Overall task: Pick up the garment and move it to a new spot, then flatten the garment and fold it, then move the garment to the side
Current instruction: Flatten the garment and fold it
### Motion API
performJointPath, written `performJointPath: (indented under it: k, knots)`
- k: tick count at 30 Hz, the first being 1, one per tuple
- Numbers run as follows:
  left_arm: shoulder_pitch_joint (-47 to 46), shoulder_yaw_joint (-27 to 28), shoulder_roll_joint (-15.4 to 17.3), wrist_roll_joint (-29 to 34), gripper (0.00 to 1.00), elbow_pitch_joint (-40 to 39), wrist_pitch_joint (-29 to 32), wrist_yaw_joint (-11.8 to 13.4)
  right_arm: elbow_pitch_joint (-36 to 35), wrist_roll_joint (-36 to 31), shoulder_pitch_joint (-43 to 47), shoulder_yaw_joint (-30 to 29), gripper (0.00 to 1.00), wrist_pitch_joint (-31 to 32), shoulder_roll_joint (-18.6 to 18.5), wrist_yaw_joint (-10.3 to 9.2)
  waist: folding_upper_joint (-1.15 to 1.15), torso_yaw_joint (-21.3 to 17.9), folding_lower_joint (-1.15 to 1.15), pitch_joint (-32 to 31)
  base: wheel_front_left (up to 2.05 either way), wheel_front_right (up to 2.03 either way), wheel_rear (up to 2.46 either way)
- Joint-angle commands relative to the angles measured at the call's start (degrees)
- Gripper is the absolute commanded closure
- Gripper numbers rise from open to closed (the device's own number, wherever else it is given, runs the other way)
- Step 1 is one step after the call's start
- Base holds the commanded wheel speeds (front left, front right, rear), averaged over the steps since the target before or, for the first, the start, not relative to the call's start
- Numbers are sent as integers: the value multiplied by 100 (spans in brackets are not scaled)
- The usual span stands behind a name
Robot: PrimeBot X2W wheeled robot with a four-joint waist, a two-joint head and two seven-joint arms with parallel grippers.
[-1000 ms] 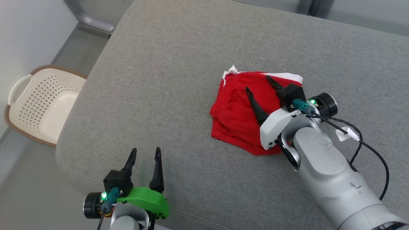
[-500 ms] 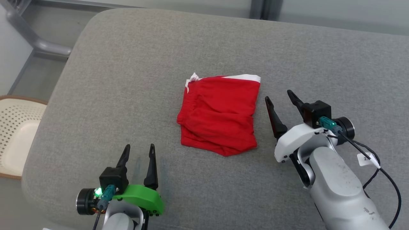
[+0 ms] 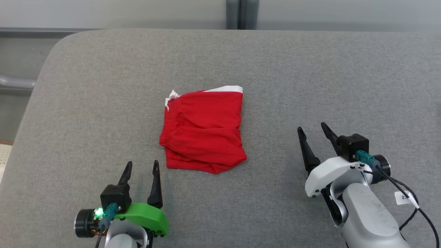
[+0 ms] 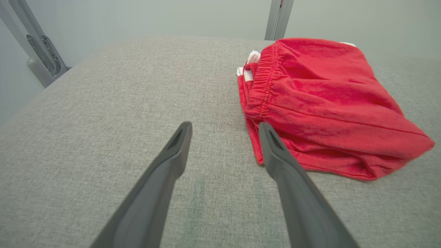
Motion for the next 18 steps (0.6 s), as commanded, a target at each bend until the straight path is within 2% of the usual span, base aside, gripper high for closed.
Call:
performJointPath:
  k: [1, 18]
  knots:
    - [64, 62, 23, 69, 0, 17, -12, -12, -50, 65, 136, -28, 0, -12, -11, -1, 0, -217, 0, -123, 0, 0, 0]
    - [251, 469, 22, 241, 0, 88, -12, -98, -479, 366, 728, -260, 0, -12, -12, -1, 0, -669, 0, -421, 0, 0, 0]
